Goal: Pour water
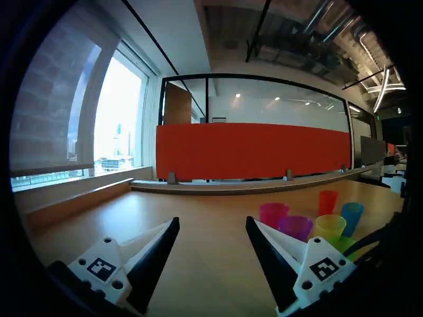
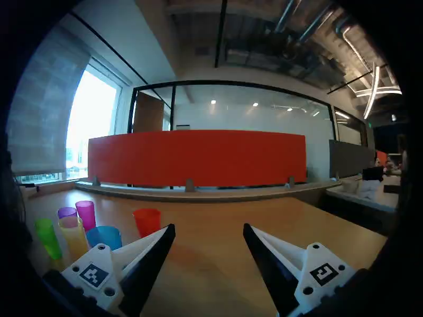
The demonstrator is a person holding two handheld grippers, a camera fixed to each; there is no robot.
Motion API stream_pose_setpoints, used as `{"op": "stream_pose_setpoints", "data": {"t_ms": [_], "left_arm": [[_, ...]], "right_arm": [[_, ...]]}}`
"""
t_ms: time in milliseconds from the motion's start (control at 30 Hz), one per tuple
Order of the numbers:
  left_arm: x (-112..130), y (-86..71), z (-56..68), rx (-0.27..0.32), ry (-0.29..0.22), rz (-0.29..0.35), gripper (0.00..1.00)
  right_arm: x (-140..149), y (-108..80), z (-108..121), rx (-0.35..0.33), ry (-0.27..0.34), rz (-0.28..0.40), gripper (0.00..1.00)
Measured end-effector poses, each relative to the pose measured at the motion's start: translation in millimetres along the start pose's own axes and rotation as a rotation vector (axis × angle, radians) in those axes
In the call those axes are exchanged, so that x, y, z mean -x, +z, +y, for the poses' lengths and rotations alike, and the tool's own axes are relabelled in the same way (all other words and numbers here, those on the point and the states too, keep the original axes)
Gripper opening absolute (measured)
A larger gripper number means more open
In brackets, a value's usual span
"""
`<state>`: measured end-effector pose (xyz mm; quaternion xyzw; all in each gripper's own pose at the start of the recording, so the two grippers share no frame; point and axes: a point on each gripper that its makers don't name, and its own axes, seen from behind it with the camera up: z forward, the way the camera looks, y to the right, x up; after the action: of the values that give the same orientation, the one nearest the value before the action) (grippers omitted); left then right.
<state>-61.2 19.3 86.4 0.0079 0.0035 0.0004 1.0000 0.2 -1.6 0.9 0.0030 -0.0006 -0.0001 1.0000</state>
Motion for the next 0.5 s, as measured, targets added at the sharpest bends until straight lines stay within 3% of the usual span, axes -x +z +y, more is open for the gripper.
{"op": "stream_pose_setpoints", "data": {"t_ms": [500], "left_arm": [[-5.0, -4.0, -1.9, -0.001, 0.003, -0.003, 0.93]], "right_arm": [[0.1, 0.0, 0.2, 0.0, 0.0, 0.0, 1.0]]}}
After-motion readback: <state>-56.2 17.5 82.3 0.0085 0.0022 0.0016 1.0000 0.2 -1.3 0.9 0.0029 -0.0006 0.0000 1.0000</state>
